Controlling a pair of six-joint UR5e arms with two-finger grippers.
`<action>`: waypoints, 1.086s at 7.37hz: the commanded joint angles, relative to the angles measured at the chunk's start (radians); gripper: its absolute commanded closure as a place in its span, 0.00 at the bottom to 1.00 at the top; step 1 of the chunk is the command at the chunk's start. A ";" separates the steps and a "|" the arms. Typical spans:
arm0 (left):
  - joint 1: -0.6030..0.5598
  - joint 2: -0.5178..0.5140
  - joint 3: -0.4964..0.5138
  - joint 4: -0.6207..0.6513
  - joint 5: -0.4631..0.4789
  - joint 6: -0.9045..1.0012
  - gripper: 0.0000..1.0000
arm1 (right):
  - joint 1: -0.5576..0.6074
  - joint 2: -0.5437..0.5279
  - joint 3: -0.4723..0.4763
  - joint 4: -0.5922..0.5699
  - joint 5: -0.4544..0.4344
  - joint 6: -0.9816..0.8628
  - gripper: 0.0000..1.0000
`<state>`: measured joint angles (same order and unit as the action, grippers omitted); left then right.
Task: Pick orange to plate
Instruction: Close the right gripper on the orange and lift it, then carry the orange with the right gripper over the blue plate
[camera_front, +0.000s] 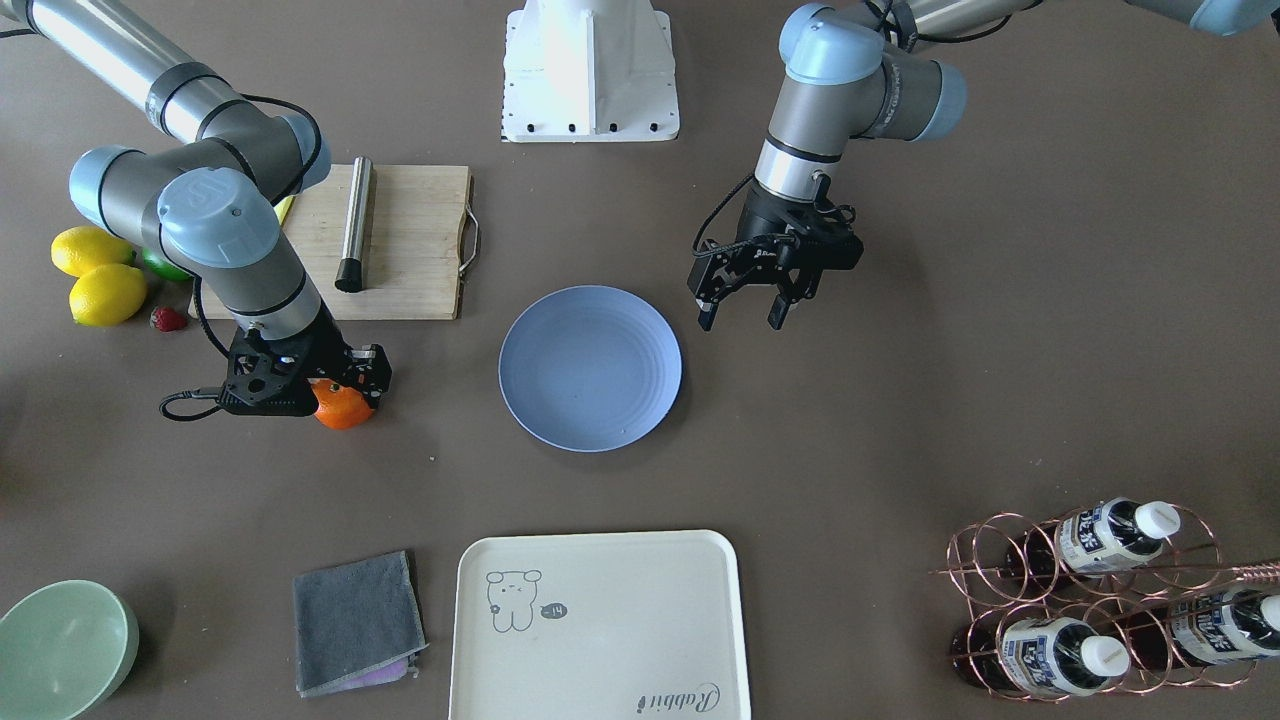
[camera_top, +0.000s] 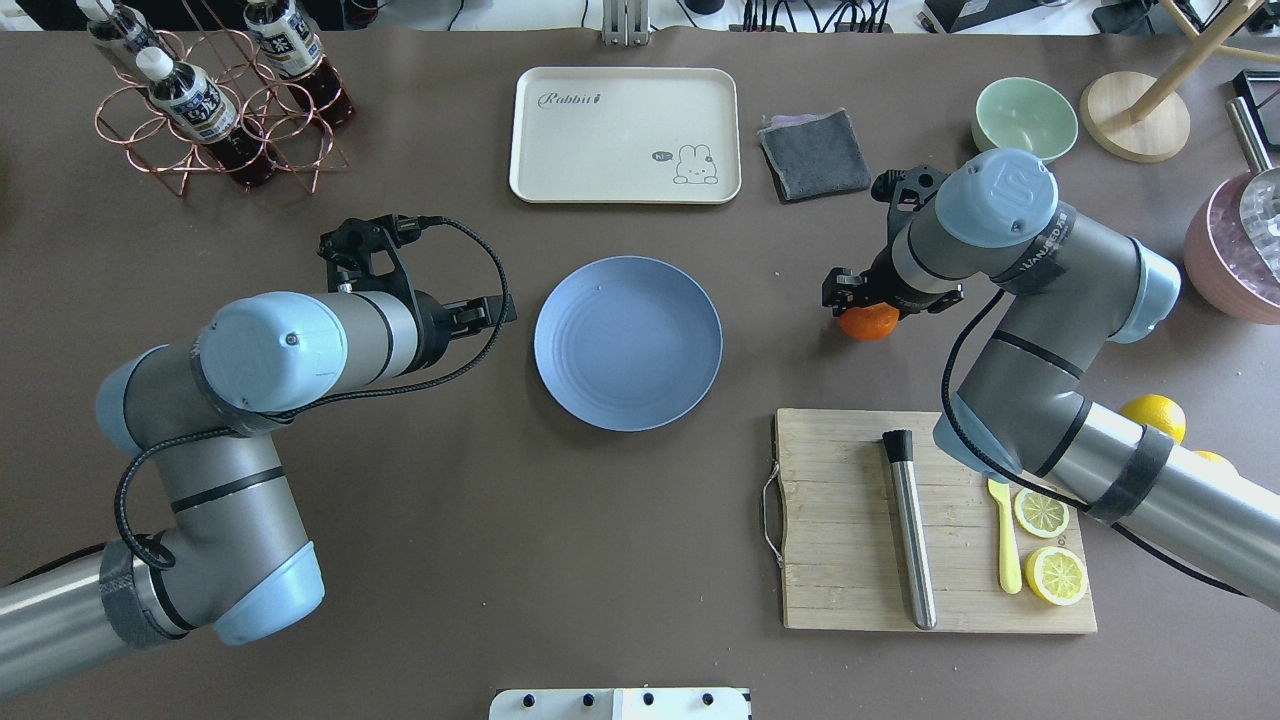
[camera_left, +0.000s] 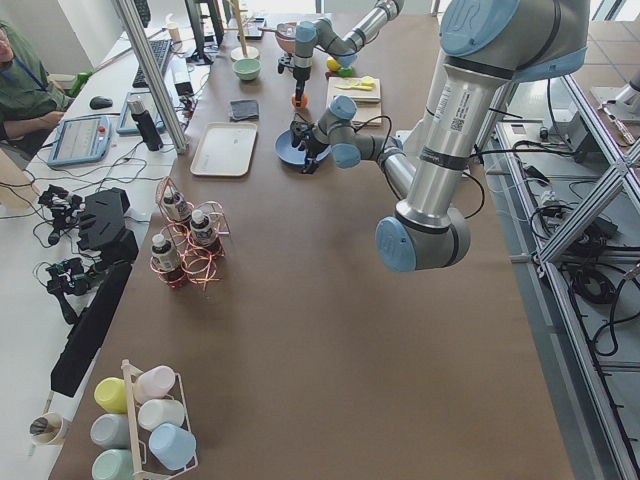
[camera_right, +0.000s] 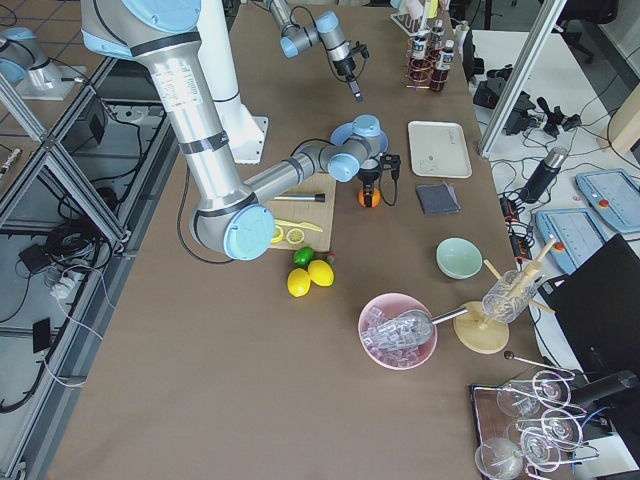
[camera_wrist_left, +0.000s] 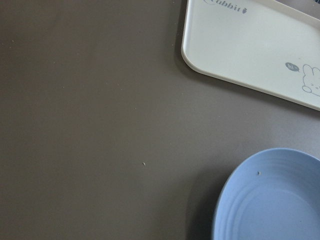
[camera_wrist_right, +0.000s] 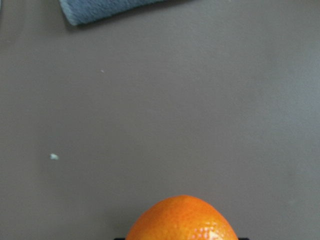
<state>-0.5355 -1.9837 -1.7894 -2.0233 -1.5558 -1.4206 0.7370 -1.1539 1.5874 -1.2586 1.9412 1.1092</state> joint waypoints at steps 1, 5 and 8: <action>-0.096 0.014 0.001 0.031 -0.125 0.238 0.02 | -0.008 0.067 0.039 -0.013 0.007 0.050 1.00; -0.220 0.201 -0.038 -0.012 -0.121 0.574 0.02 | -0.201 0.314 -0.019 -0.113 -0.172 0.153 1.00; -0.244 0.256 -0.010 -0.022 -0.130 0.574 0.02 | -0.240 0.393 -0.168 -0.099 -0.251 0.136 1.00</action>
<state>-0.7720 -1.7386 -1.8099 -2.0432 -1.6816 -0.8479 0.5101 -0.7771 1.4659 -1.3635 1.7166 1.2534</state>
